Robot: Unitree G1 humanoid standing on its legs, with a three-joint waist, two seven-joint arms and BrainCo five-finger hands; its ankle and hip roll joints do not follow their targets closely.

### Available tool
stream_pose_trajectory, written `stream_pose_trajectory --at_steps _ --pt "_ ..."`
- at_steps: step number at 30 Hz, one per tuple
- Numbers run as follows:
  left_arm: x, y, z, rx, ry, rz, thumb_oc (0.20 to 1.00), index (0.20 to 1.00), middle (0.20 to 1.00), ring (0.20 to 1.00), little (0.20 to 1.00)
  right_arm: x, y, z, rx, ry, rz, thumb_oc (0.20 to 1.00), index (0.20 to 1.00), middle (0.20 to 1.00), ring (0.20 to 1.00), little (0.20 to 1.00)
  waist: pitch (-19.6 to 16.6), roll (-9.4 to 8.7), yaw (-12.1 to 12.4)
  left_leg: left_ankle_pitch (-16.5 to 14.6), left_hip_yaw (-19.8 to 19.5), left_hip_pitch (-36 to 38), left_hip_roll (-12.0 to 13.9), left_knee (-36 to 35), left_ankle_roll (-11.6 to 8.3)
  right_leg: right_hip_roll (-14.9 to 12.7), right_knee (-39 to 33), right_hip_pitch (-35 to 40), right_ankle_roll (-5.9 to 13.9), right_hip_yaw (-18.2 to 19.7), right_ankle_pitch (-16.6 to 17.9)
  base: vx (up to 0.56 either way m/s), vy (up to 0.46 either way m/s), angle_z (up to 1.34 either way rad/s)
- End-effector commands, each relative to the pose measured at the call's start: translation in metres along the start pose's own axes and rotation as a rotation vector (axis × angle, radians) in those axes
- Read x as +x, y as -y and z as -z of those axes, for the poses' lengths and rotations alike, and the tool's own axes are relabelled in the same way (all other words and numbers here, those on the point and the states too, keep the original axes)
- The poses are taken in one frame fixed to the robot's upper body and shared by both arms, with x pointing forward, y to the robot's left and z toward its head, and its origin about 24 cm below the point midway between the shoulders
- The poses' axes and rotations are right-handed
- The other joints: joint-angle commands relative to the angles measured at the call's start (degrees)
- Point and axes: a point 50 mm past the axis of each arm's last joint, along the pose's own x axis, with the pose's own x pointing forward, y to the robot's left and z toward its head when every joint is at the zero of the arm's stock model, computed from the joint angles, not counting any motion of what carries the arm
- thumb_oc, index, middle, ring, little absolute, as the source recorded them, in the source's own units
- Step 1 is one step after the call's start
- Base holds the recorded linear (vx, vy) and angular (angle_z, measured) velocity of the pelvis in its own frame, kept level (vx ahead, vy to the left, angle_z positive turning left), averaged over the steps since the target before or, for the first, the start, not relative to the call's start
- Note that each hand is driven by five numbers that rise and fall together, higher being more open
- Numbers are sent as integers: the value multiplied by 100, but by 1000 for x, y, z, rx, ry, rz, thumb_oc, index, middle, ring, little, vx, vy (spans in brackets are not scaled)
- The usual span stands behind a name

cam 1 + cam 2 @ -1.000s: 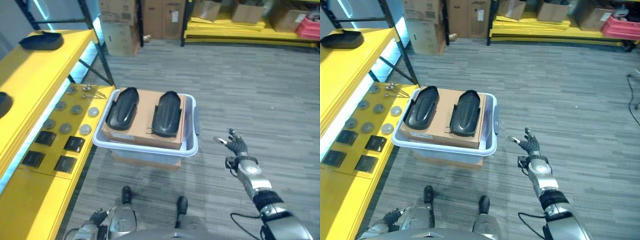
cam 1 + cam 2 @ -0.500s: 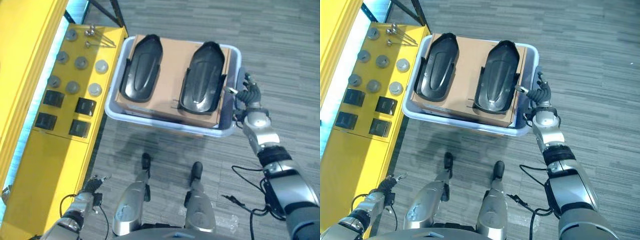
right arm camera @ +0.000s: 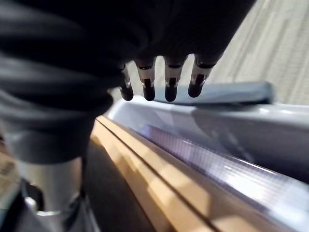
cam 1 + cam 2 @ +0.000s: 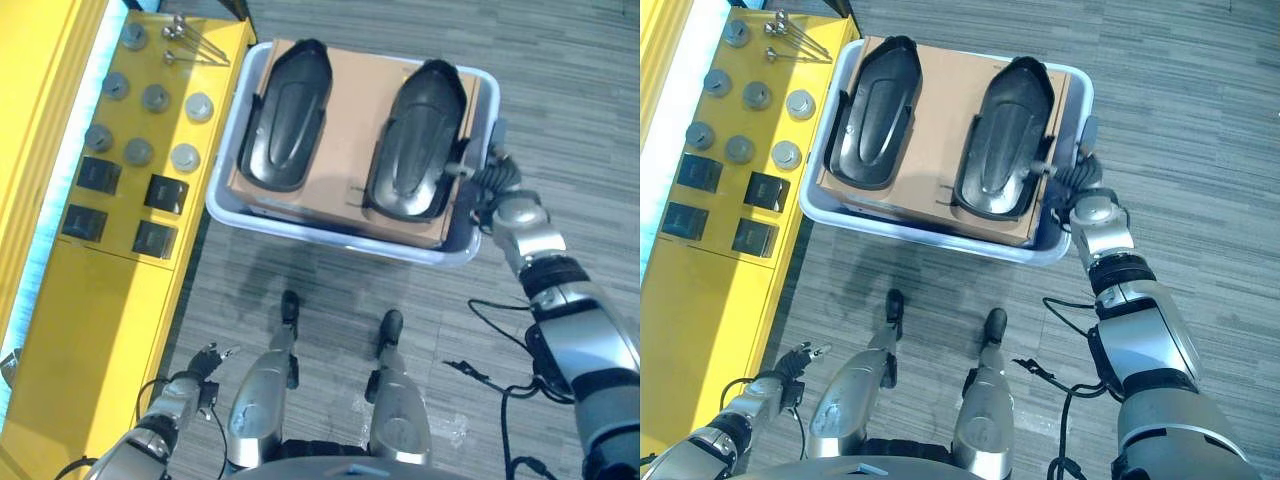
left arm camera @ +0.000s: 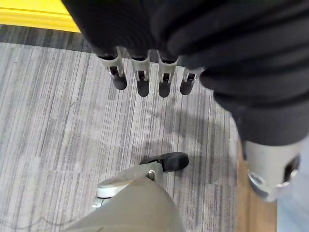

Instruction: Move parts from the plastic box to the shelf.

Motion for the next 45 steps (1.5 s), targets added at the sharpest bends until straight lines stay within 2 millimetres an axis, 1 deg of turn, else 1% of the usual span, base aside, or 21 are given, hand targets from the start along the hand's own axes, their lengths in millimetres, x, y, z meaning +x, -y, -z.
stream_pose_trajectory --at_steps 1,2,6,11,13,14,16,18,19,21,23,24,26,30,33,34,36,39,40,43,45 --pt "-1 -15 11 10 -58 -17 1000 1000 1000 1000 1000 1 16 12 -207 -147 -69 498 498 498 498 498 -231 -61 133 -760 -173 -95 282 705 -361 -162 772 -341 -181 49 -652 36 -47 9" --pt "-2 -15 12 30 -49 -12 1000 1000 1000 1000 1000 -2 24 39 -265 -275 -66 200 200 200 200 200 -271 -56 195 -737 -194 -16 301 636 -356 -174 749 -261 -183 -22 -649 36 -50 6" --pt "-2 -16 11 18 -17 -21 1000 1000 1000 1000 1000 -6 38 57 -293 -369 8 200 200 200 200 200 -382 -43 259 -739 -184 134 288 521 -358 -188 642 -101 -167 -105 -631 18 -28 11" --pt "-5 -20 13 22 24 -37 1000 1000 1000 1000 1000 -10 50 70 -231 -362 79 200 200 200 200 200 -569 -31 306 -734 -149 392 297 361 -385 -184 451 163 -141 -193 -579 2 -11 6" --pt "-7 -25 6 -11 105 -75 1000 1000 1000 1000 1000 -12 51 75 -235 -353 101 200 200 200 200 200 -683 -61 284 -724 -104 513 317 307 -404 -167 392 271 -124 -198 -555 -2 -2 4" --pt "-8 -28 1 -45 138 -95 1000 1000 1000 1000 1000 -14 53 78 -259 -345 107 200 200 200 200 200 -738 -73 276 -718 -87 575 327 270 -410 -167 352 326 -108 -211 -536 0 0 0" --pt "-14 -38 -25 -109 274 -159 1000 1000 1000 1000 1000 -22 57 89 -299 -270 131 200 200 200 200 200 -956 -151 250 -685 -47 774 365 180 -437 -149 253 534 -65 -252 -486 29 -39 1" --pt "-17 -42 -35 -123 326 -176 1000 1000 1000 1000 1000 -26 56 94 -296 -252 139 200 200 200 200 200 -1050 -200 242 -662 -27 856 389 132 -452 -135 215 622 -48 -278 -463 35 -68 11" --pt "-27 -50 -56 -155 422 -188 1000 1000 1000 1000 1000 -33 57 94 -295 -177 156 200 200 200 200 200 -1236 -281 224 -625 13 986 428 25 -475 -103 127 784 -19 -344 -430 31 -109 5" --pt "-37 -55 -76 -179 507 -178 1000 1000 1000 1000 1000 -41 59 96 -312 -121 172 200 200 200 200 200 -1420 -368 216 -589 32 1082 472 -43 -489 -68 67 938 6 -419 -404 22 -114 3" --pt "-41 -56 -84 -183 544 -173 1000 1000 1000 1000 1000 -44 59 95 -315 -90 178 200 200 200 200 200 -1501 -402 218 -569 33 1113 493 -71 -494 -49 51 1000 9 -451 -403 15 -102 -2" --pt "-55 -53 -113 -186 654 -149 1000 1000 1000 1000 1000 -52 57 88 -354 -1 212 200 200 200 200 200 -1757 -500 195 -554 74 1160 551 -77 -513 21 2 1186 13 -531 -410 25 -122 -8" --pt "-58 -51 -120 -193 679 -139 1000 1000 1000 1000 1000 -54 57 85 -359 21 222 200 200 200 200 200 -1823 -526 185 -545 92 1167 567 -77 -519 39 -13 1224 14 -546 -412 0 -72 3" --pt "-74 -36 -156 -198 785 -30 1000 1000 1000 1000 1000 -60 55 58 -438 185 271 200 200 200 200 200 -2043 -629 95 -585 147 1290 632 -77 -503 92 -29 1341 -2 -512 -469 -33 -30 -4" --pt "-81 -24 -166 -199 810 70 1000 1000 1000 1000 1000 -63 54 41 -518 274 286 200 200 200 200 200 -2095 -660 65 -617 180 1361 656 -77 -487 100 -30 1390 -4 -487 -498 -34 -16 -7" --pt "-86 -13 -173 -172 817 162 1000 1000 1000 1000 1000 -65 53 25 -596 352 296 200 200 200 200 200 -2147 -682 31 -650 207 1416 668 -77 -477 111 -30 1422 0 -463 -523 -33 -19 -9" --pt "-90 -4 -178 -166 815 244 1000 1000 1000 1000 1000 -68 52 12 -671 422 303 200 200 200 200 200 -2188 -696 -3 -673 224 1454 675 -77 -471 121 -30 1435 9 -426 -532 -12 -9 -2" --pt "-99 25 -188 -199 741 525 1000 1000 1000 1000 1000 -76 49 -21 -869 616 315 200 200 200 200 200 -2291 -723 -100 -709 303 1524 694 -77 -457 129 -30 1458 42 -371 -549 -35 9 -10" --pt "-99 25 -188 -199 741 525 1000 1000 1000 1000 1000 -76 49 -21 -869 616 315 200 200 200 200 200 -2291 -723 -100 -709 303 1524 694 -77 -457 129 -30 1458 42 -371 -549 -44 23 -10" --pt "-105 51 -196 -277 633 724 1000 1000 1000 1000 1000 -82 42 -49 -998 779 319 200 200 200 200 200 -2376 -754 -185 -763 351 1574 677 -77 -434 135 -30 1470 72 -335 -576 -38 23 -10" --pt "-107 64 -201 -304 594 799 1000 1000 1000 1000 1000 -84 36 -64 -1048 854 313 200 200 200 200 200 -2418 -775 -236 -794 378 1612 667 -77 -420 135 -30 1490 88 -314 -589 -17 23 -10"
